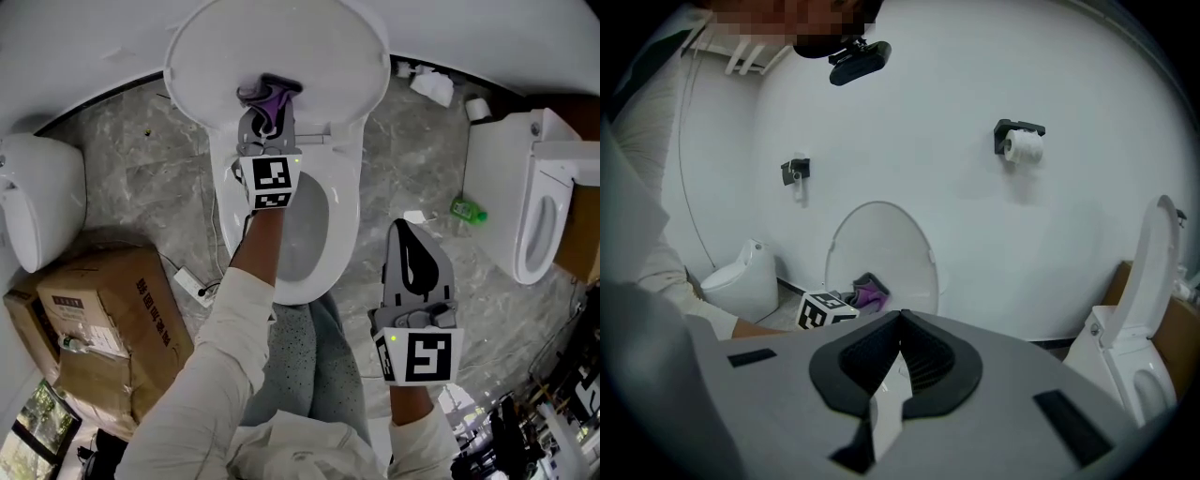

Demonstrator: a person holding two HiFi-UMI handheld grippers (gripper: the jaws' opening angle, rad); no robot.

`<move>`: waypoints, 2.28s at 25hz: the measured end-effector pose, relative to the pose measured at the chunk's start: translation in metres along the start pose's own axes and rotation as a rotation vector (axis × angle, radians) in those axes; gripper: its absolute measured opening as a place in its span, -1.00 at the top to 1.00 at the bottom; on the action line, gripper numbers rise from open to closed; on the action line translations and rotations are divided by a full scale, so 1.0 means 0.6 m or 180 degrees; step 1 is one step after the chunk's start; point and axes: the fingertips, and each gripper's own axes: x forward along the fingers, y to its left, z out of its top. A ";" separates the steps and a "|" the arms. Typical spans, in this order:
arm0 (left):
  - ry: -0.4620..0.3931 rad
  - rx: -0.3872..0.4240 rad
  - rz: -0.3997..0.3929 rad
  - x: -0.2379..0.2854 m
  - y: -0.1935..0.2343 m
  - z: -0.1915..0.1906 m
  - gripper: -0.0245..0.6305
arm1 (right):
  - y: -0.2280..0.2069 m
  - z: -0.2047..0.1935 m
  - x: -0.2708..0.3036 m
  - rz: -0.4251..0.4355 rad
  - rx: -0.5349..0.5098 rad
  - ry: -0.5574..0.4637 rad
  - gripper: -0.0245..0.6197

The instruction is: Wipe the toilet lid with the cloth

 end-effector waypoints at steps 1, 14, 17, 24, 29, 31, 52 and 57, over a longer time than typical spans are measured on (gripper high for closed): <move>-0.0013 -0.0032 -0.0096 0.013 -0.032 0.004 0.78 | -0.008 -0.004 -0.005 -0.0035 -0.0005 0.0016 0.89; 0.0116 -0.0165 -0.0432 0.034 -0.100 -0.006 0.78 | -0.047 -0.015 -0.044 -0.0231 0.0099 0.0024 0.89; 0.0291 -0.0106 -0.0165 0.006 -0.017 -0.039 0.78 | -0.032 -0.004 -0.036 -0.0154 0.0090 -0.0036 0.89; 0.0373 0.0045 -0.0082 -0.035 0.066 -0.049 0.78 | 0.030 0.008 -0.019 0.0045 -0.0035 -0.0083 0.89; 0.0174 -0.0033 -0.0160 -0.049 0.047 -0.004 0.78 | 0.056 0.013 -0.026 0.0099 -0.0092 -0.0088 0.89; 0.0072 -0.0051 -0.0183 -0.061 0.037 0.019 0.78 | 0.059 0.013 -0.031 0.0090 -0.0084 -0.0059 0.89; -0.0554 0.0082 -0.0357 -0.247 -0.022 0.229 0.78 | 0.073 0.016 -0.038 0.0108 -0.0116 -0.0120 0.89; -0.0634 0.0178 -0.0327 -0.283 -0.011 0.263 0.78 | 0.085 0.022 -0.027 0.0158 -0.0091 -0.0112 0.89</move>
